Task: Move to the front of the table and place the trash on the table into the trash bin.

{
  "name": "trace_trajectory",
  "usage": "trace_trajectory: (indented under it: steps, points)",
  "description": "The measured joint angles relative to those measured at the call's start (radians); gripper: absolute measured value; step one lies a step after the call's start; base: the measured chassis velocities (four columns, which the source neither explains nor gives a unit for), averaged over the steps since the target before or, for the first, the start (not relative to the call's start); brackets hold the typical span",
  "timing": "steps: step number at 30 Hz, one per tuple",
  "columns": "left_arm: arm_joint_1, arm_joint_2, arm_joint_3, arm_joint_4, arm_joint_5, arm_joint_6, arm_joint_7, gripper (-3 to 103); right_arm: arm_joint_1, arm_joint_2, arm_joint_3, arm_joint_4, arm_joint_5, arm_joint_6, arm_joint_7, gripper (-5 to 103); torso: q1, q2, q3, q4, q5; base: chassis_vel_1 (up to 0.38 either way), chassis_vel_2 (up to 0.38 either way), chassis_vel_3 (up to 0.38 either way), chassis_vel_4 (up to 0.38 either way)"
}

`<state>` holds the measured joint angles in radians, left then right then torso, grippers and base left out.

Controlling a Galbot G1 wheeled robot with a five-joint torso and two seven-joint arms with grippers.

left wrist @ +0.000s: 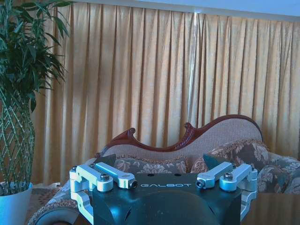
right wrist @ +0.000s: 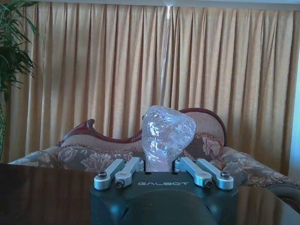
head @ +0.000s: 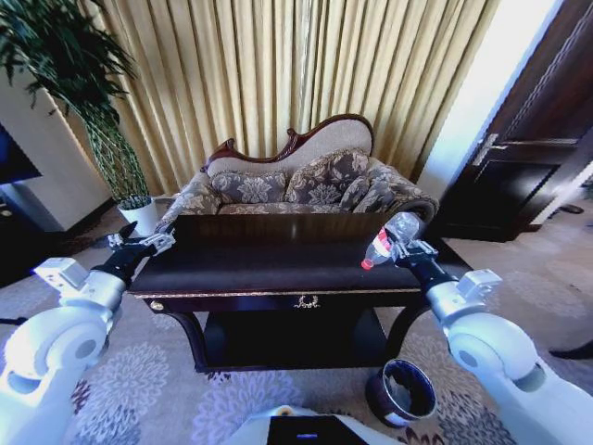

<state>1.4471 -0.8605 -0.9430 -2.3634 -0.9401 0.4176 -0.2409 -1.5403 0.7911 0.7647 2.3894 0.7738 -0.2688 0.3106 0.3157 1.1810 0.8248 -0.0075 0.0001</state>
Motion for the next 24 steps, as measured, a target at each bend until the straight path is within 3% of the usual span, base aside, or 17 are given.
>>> trace_trajectory:
  steps: [16, 24]
  points:
    - [0.001, -0.013, 0.006, 0.0, 0.003, -0.001, 0.006, 100, -0.013, 0.022, -0.002, -0.001, -0.021, 0.018, 0.001, 24, 0.0, 0.0, 0.0, 0.0, -0.0001, 0.117, -0.116, -0.119, 0.107]
    - [0.019, -0.041, -0.004, -0.015, 0.005, 0.004, 0.017, 100, -0.056, 0.064, 0.043, -0.104, -0.05, 0.006, -0.007, 24, 0.0, 0.0, 0.0, 0.0, 0.0, 0.005, -0.004, -0.007, 0.001]
